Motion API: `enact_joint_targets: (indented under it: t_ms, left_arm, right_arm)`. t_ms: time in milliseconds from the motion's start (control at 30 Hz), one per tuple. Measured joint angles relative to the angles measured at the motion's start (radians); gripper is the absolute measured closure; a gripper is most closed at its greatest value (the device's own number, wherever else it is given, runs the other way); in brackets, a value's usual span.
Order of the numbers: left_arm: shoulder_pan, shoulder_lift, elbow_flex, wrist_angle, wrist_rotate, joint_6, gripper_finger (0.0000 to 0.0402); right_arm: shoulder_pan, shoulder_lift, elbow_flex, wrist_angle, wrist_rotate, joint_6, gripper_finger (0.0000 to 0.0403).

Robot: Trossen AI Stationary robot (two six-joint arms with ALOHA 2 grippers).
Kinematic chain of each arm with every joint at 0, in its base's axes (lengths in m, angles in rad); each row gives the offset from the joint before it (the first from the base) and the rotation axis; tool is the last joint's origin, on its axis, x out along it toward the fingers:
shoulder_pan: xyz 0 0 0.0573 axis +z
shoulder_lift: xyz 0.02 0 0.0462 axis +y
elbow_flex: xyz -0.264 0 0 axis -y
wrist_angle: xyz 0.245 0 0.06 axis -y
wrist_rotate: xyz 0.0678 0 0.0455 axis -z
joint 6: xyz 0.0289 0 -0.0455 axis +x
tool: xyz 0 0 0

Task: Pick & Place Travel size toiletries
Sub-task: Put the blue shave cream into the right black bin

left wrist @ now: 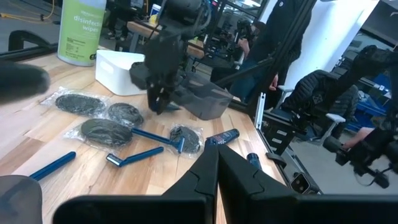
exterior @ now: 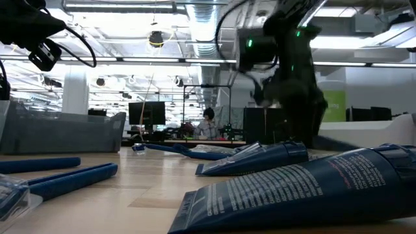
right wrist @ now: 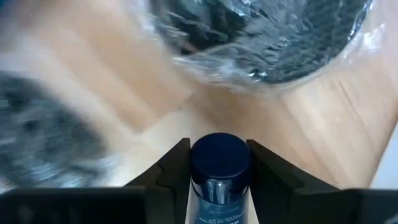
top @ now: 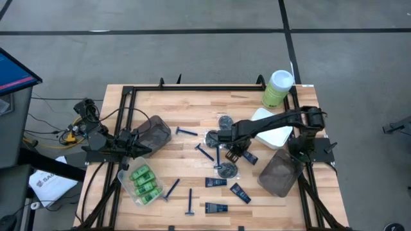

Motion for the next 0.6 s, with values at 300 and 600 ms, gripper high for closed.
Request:
enact_joint_targets:
  t_ms: [300, 600]
  left_arm:
    - [0.000, 0.000, 0.000, 0.008, 0.000, 0.000, 0.0400]
    - [0.000, 0.000, 0.000, 0.019, 0.000, 0.000, 0.0400]
  right_arm:
    - [0.019, -0.278, 0.002, -0.042, 0.011, 0.183, 0.0287]
    - [0.200, -0.449, 0.003, -0.273, 0.046, 0.533, 0.0287]
